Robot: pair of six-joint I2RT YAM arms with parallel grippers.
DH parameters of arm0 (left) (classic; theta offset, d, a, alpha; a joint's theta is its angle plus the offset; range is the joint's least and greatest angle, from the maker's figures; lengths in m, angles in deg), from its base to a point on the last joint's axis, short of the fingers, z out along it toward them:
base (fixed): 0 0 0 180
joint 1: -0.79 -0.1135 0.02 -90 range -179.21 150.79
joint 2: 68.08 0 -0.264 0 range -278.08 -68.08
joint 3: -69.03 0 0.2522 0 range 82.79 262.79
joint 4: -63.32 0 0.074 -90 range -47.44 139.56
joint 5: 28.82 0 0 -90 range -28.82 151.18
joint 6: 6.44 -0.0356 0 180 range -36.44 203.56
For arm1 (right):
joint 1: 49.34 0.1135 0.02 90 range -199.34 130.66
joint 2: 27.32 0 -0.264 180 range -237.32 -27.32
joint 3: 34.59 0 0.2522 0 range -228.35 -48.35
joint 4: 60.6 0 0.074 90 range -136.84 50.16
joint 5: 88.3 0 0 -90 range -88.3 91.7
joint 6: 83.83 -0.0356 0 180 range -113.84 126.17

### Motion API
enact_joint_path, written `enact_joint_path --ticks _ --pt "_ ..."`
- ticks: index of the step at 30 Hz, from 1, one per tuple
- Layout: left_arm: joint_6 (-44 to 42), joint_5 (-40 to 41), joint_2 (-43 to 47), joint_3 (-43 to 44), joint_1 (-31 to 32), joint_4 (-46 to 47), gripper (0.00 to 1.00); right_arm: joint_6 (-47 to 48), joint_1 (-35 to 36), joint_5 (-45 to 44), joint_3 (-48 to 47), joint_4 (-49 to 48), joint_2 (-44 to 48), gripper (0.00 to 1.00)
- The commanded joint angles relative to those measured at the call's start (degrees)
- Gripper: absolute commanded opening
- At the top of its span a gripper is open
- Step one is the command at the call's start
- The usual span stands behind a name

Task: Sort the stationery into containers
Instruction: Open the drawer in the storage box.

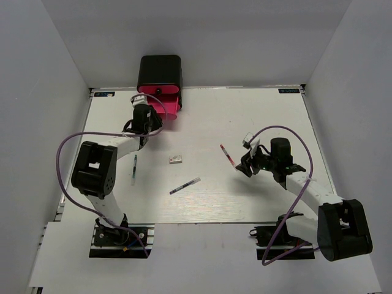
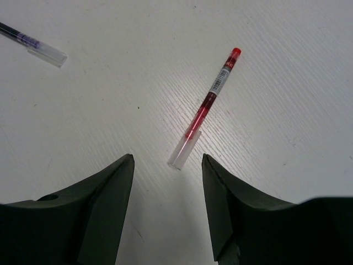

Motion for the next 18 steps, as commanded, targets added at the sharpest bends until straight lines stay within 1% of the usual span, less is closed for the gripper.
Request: enact_joint_path --ticks 1,11,18 --pt "-0.43 -2.09 5.47 -2.40 0.53 1.29 0.00 0.02 0.15 1.14 -0.42 -0.64 1.77 0.59" --pt "-1.04 -5.61 14.86 -9.43 0.53 1.91 0.00 -0.07 0.32 1.49 0.29 -0.37 3.35 0.59" --pt "-1.66 -8.25 20.67 -14.27 1.05 -0.28 0.00 -0.16 0.58 1.75 0.38 0.06 4.23 0.59"
